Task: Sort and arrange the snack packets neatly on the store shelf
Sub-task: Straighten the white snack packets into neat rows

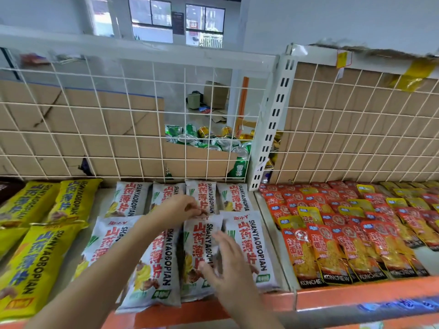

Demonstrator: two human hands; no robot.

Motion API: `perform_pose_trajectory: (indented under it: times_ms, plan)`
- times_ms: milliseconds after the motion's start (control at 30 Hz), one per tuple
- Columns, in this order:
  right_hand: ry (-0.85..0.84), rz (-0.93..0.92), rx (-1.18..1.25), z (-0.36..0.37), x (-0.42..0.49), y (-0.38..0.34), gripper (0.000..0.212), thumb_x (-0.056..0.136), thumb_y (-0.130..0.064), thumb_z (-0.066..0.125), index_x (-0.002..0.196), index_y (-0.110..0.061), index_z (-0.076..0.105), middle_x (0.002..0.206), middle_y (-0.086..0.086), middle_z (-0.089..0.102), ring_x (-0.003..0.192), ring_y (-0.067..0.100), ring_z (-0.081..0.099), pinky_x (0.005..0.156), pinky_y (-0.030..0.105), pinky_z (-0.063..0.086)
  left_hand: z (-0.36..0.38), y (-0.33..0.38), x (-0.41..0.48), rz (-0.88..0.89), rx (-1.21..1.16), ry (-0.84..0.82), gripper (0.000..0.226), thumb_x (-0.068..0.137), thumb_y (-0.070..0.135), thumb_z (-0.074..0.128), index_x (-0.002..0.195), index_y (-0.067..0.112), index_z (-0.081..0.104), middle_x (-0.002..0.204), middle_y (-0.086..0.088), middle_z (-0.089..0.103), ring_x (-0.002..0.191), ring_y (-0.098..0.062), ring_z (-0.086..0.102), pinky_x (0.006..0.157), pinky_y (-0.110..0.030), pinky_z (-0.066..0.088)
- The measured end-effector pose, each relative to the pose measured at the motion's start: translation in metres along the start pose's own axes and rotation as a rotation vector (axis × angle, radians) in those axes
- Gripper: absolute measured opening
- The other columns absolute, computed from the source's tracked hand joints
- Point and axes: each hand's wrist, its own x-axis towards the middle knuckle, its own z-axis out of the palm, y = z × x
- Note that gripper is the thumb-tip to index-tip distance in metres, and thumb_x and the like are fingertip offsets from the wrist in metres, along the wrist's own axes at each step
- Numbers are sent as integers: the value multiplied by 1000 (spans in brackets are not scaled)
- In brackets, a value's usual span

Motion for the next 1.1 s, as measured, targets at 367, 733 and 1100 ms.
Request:
perform_pose_trajectory:
  times_ms: [367,733,1100]
  plan:
    - [-66,70,-189,33,5,0,98,82,-60,53,147,-28,-14,149,-17,-30,144,12,-7,116,29,15,-2,-1,-5,77,4,-152,25,96,37,46,85,16,53,86,2,50,77,-13,47,63,-24,36]
    - [-80,147,-195,37,-1,-5,104,81,-64,51,142,-31,-27,154,-5,-24,145,20,3,114,37,17,9,1,-4,38,-137,17,18,97,25,46,83,15,50,76,3,51,69,-13,48,57,-21,37]
    - [-51,162,-227,42,1,-1,105,81,-64,51,142,-26,-26,156,-1,-14,144,22,2,115,39,16,20,-4,-1,2,-22,219,15,94,16,45,82,14,52,82,1,52,78,-17,50,67,-28,34]
